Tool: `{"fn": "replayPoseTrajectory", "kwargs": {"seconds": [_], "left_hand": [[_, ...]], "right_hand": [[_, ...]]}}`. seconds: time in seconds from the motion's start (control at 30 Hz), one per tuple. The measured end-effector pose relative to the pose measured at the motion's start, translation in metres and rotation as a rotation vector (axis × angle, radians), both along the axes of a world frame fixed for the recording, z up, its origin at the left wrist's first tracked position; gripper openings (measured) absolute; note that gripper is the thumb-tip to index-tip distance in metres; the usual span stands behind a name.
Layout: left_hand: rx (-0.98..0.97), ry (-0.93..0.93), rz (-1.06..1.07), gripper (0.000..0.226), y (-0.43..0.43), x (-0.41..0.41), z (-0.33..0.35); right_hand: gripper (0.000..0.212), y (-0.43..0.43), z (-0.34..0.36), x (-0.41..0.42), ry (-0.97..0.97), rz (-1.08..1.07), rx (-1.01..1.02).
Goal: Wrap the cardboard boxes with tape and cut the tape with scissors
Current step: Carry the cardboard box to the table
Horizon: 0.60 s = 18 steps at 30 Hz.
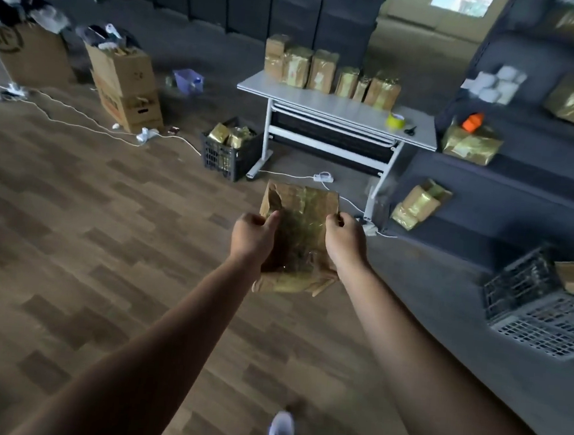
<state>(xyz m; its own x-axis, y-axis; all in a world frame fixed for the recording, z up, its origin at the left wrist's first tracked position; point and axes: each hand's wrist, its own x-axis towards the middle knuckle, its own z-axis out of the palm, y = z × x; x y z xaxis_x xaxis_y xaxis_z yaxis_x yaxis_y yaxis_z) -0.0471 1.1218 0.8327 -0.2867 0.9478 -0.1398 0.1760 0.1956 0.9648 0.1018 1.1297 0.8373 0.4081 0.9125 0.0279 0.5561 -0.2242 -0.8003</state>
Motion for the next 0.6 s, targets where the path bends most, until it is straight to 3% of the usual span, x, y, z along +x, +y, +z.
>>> {"fn": "replayPoseTrajectory", "kwargs": {"seconds": [0.6], "left_hand": [[0.023,0.091,-0.017,0.034,0.431,0.063,0.016]], "right_hand": [[0.023,0.431,0.016,0.069,0.253,0.028,0.009]]}}
